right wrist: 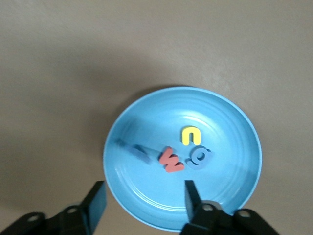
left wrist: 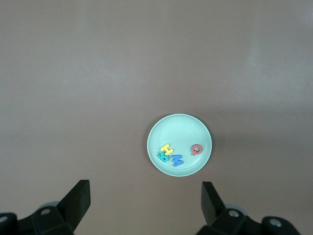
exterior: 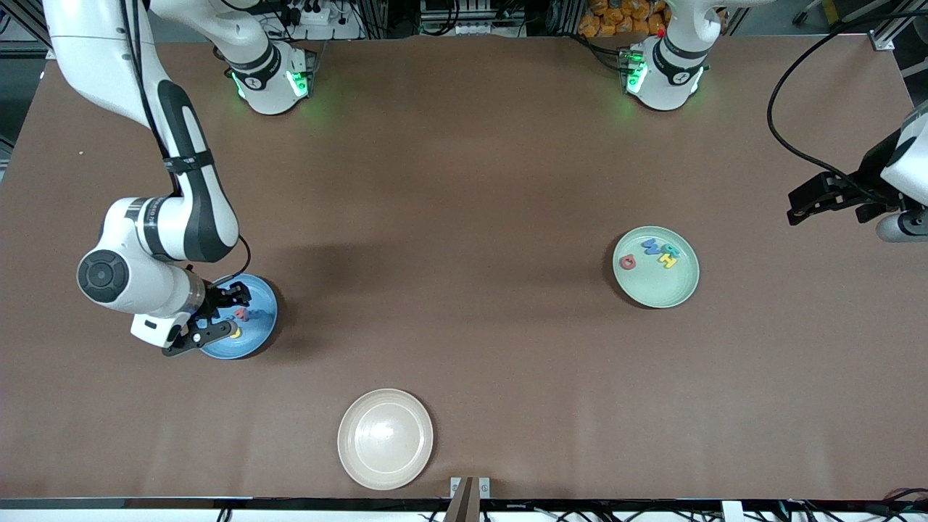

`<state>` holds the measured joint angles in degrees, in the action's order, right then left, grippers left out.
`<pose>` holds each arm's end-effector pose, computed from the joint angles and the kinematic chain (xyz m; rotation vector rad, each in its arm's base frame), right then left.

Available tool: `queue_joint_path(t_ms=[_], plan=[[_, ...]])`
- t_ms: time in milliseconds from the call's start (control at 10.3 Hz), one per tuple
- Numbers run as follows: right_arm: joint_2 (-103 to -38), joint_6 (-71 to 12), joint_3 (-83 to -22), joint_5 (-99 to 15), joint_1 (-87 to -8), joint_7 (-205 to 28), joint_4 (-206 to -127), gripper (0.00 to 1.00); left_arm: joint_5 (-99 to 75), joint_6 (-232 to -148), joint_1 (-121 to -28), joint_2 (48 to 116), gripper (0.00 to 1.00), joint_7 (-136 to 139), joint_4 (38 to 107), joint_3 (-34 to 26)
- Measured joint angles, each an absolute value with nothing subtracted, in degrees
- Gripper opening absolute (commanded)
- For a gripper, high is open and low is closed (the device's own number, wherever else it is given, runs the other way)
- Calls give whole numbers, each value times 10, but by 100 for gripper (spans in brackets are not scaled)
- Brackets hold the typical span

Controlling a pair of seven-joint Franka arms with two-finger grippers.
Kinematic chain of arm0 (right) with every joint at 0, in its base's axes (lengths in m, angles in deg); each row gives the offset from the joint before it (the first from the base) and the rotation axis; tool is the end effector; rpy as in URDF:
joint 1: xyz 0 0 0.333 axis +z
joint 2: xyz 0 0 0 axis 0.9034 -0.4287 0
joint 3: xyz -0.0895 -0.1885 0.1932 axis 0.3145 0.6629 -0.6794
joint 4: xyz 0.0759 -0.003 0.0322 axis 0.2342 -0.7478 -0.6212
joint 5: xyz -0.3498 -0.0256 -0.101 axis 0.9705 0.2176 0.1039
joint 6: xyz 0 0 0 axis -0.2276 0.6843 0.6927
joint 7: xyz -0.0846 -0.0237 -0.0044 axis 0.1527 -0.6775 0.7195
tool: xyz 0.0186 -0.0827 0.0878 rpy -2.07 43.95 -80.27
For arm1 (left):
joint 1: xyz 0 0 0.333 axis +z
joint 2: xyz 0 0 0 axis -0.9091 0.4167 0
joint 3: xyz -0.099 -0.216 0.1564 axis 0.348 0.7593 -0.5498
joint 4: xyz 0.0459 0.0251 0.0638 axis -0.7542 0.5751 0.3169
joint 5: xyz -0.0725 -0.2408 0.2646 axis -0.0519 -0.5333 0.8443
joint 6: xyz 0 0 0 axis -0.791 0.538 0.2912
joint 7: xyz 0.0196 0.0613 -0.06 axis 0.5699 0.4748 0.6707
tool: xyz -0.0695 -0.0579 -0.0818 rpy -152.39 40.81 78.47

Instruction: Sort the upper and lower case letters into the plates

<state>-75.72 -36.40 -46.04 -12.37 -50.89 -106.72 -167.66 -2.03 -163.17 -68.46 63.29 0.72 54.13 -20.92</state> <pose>0.6118 0.0354 0.2615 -3.0629 -0.5968 0.1516 0.5573 -0.0398 0.5797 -3.1233 -0.0382 -0.0407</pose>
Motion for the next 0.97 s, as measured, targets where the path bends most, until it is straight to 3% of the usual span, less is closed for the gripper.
queue_joint_path(t_ms=[390,585,780,975], plan=[[-661,-292,-595,-68,-663,-1063,-1671,100,-20,-1631,-684,632,100,7,542,-209],[-597,-228,-590,-63,-663,-1041,-1670,100,-23,-1631,-685,632,100,19,543,-209],[-537,-180,-548,-62,-621,-1009,-1664,100,-25,-1631,-685,632,100,32,543,-209],[-500,-117,-545,-62,-615,-987,-1623,100,-25,-1631,-686,632,100,31,543,-208]])
